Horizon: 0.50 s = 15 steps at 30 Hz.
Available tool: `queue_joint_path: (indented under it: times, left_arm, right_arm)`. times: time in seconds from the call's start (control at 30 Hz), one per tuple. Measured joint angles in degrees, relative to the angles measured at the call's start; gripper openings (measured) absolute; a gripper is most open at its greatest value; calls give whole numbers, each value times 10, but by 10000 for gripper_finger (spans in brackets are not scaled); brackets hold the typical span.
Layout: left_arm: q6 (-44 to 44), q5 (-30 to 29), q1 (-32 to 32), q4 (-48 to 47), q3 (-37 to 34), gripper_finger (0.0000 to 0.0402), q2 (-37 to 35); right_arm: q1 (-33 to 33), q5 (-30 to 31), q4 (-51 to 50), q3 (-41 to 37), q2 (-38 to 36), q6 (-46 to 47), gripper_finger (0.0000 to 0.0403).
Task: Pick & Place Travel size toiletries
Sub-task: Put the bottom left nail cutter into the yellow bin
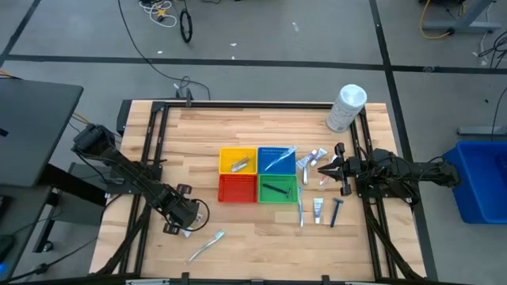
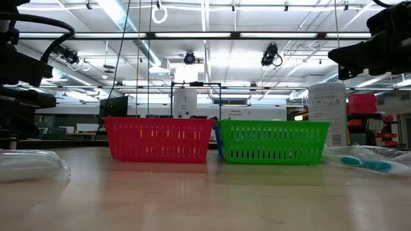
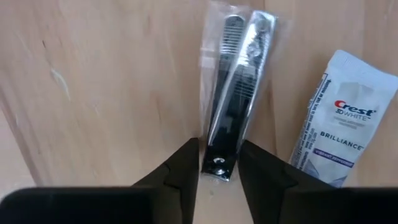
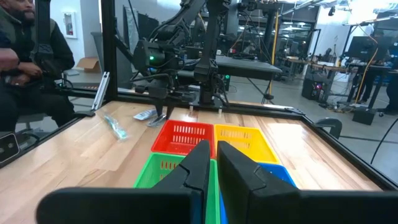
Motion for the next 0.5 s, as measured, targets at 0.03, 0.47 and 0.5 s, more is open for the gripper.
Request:
queue_joint_path:
  times: [0.03, 0.47, 0.5]
  left_arm:
    - [1, 1, 0, 1, 0, 104, 0]
    - [-1, 9, 0, 6, 0, 78, 0]
    - [-1, 9, 0, 6, 0, 80, 0]
  right_arm:
    - [0, 0, 0, 0, 0, 0, 40]
    - [0, 0, 0, 0, 0, 0, 41]
    - [0, 0, 0, 0, 0, 0, 41]
